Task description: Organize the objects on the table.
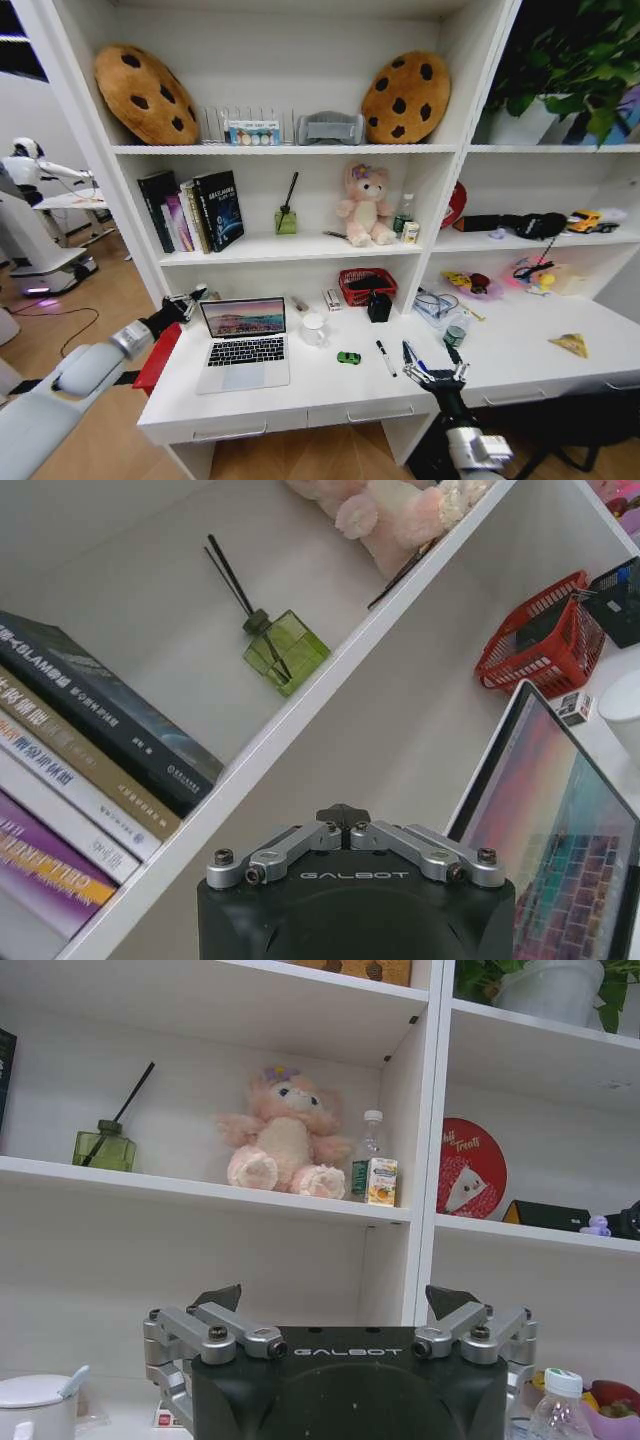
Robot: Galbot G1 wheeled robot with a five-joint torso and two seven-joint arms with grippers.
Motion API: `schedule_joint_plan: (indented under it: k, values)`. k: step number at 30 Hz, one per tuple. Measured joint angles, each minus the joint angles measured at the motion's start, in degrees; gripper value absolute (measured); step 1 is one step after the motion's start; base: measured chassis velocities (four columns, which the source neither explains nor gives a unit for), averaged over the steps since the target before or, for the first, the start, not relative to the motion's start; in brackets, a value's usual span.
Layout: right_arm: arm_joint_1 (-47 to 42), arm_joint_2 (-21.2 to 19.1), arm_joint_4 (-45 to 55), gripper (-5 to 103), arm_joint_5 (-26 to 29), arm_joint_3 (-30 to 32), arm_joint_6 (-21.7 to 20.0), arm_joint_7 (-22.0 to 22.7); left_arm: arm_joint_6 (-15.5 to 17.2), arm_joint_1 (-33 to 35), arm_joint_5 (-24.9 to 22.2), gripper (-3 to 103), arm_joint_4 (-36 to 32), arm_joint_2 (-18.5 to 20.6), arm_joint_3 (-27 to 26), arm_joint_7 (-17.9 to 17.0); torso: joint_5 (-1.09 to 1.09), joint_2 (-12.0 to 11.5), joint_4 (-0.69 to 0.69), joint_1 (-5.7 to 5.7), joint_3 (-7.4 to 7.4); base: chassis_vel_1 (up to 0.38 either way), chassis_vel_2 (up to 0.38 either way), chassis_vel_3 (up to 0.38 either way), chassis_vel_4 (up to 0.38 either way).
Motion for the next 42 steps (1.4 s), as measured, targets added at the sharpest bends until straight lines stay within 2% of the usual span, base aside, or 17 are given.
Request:
schedule_joint_plan:
  k: [1,2,4,5,7,11,13,14,15,17,18,19,22,25,35,41,42]
  values:
    - [-0.2,0.0,0.0,100,0.0,0.2,0.0,0.0,0.0,-4.1,0.4,0,1.5,0.0,4.0,1.4,-0.03,0.0,0.0,0.0,0.0,0.0,0.0,0.0,0.0]
    - [-0.2,0.0,0.0,100,0.0,0.2,0.0,0.0,0.0,-4.1,0.4,0,1.5,0.0,4.0,1.4,-0.03,0.0,0.0,0.0,0.0,0.0,0.0,0.0,0.0]
    - [-0.5,0.0,-0.2,100,0.0,0.6,0.4,0.0,-0.7,-10.9,2.0,0,4.1,-0.1,10.2,4.2,-0.02,0.0,-0.02,-0.01,0.0,0.0,0.0,0.0,0.0]
    - [-0.5,0.0,-0.2,100,0.0,0.6,0.4,0.0,-0.7,-10.9,2.0,0,4.1,-0.1,10.2,4.2,-0.02,0.0,-0.02,-0.01,0.0,0.0,0.0,0.0,0.0]
    - [-0.6,0.2,-0.4,100,0.0,0.8,0.7,0.1,-2.6,-16.3,2.6,0,6.9,-0.5,15.2,6.4,-0.03,0.0,0.0,-0.01,0.0,0.0,0.0,0.0,0.0]
    - [-0.7,0.4,-0.6,100,0.0,0.9,1.0,0.2,-3.7,-21.3,3.7,0,9.7,-1.6,19.1,9.2,0.0,0.0,0.0,-0.01,0.0,0.0,0.0,0.0,0.0]
    - [-0.8,0.5,-0.8,100,0.0,1.2,1.2,0.5,-5.6,-28.3,7.4,0,13.2,-3.3,23.3,13.3,-0.03,0.0,0.01,-0.01,0.0,0.0,0.0,0.0,0.0]
    - [-0.8,0.5,-0.8,100,0.0,1.2,1.2,0.5,-5.6,-28.3,7.4,0,13.2,-3.3,23.3,13.3,-0.03,0.0,0.01,-0.01,0.0,0.0,0.0,0.0,0.0]
    - [-0.8,0.5,-0.9,100,0.0,1.3,1.3,0.6,-6.8,-31.0,9.2,0,14.7,-4.0,24.7,14.8,0.0,0.0,0.0,-0.01,-0.01,0.0,0.0,0.0,0.0]
    - [-1.0,0.7,-1.3,100,0.1,1.8,1.5,0.9,-11.6,-39.7,14.7,0,21.8,-7.1,30.7,22.7,-0.02,0.0,-0.01,0.0,0.0,0.0,0.0,0.0,0.0]
    - [-1.0,0.8,-1.4,100,0.2,1.9,1.6,1.0,-12.6,-41.3,15.4,0,23.0,-7.4,32.6,25.4,-0.02,0.0,-0.01,0.0,0.0,0.0,0.0,0.0,0.0]
    - [-1.0,0.8,-1.4,100,0.2,1.9,1.6,1.0,-12.6,-41.3,15.4,0,23.0,-7.4,32.6,25.4,-0.02,0.0,-0.01,0.0,0.0,0.0,0.0,0.0,0.0]
    - [-1.2,0.9,-1.5,100,0.3,2.2,1.6,1.2,-14.4,-43.9,16.1,0,23.9,-7.6,35.6,31.2,-0.02,0.0,0.0,-0.01,0.0,0.0,0.0,0.0,0.0]
    - [-1.3,1.0,-1.6,100,0.3,2.3,1.6,1.4,-15.3,-45.2,16.2,0,23.7,-7.5,37.2,33.7,-0.02,0.0,0.0,-0.01,-0.01,0.0,0.0,0.0,0.0]
    - [-1.6,2.3,-1.6,100,0.3,2.0,1.7,1.7,-15.0,-45.8,13.2,0,16.0,-4.3,40.3,37.7,-0.01,0.0,-0.01,-0.01,-0.01,0.0,0.0,0.0,0.0]
    - [-1.9,2.7,-1.8,100,0.2,1.9,1.9,1.7,-13.2,-39.5,12.7,0,7.9,0.2,37.6,38.6,-0.02,0.0,0.0,-0.01,-0.01,0.0,0.0,0.0,0.0]
    - [-1.9,2.7,-1.8,100,0.3,1.8,1.9,1.7,-12.5,-35.6,13.0,0,5.2,1.7,34.6,38.7,-0.06,0.0,0.02,-0.01,-0.01,0.0,0.0,0.0,0.0]
